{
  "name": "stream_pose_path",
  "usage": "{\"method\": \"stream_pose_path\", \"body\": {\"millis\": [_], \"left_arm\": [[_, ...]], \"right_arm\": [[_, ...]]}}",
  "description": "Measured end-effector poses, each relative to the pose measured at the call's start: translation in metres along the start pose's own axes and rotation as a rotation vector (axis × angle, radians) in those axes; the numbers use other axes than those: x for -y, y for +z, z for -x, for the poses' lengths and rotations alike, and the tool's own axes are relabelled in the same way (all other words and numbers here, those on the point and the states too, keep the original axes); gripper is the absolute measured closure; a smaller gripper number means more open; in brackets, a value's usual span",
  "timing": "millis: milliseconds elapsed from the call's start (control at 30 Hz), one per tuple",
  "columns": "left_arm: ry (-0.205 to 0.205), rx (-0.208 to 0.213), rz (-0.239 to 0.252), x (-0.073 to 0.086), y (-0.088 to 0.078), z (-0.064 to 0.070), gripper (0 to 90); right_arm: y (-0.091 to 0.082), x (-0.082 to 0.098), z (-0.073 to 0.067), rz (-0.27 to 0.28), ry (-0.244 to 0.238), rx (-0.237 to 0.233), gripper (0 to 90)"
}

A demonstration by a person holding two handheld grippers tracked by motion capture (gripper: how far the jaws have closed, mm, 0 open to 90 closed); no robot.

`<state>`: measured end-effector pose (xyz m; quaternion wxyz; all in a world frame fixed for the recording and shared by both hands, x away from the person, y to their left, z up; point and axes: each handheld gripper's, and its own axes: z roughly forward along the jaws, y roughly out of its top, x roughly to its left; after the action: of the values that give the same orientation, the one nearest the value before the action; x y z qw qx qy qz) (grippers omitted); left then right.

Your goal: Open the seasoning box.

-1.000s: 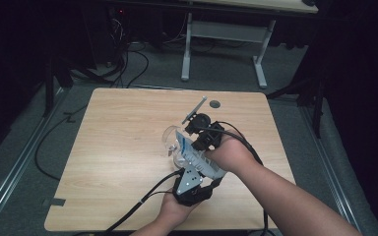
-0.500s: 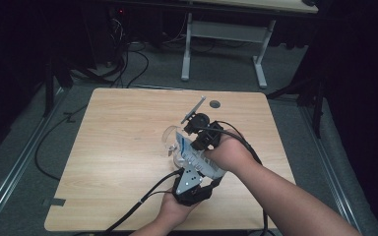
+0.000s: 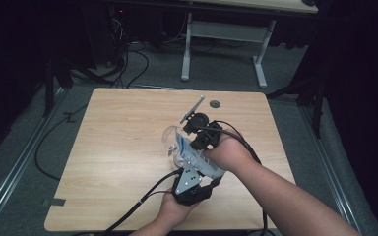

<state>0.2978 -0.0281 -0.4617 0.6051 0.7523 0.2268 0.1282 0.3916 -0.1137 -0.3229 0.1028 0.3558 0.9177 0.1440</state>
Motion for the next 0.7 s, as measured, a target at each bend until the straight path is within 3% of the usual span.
{"method": "stream_pose_path", "body": {"millis": [700], "left_arm": [[-0.004, 0.003, 0.005, 0.0001, 0.0000, 0.0005, 59.4]], "right_arm": [[0.0010, -0.0004, -0.0018, -0.003, 0.000, 0.001, 89.8]]}}
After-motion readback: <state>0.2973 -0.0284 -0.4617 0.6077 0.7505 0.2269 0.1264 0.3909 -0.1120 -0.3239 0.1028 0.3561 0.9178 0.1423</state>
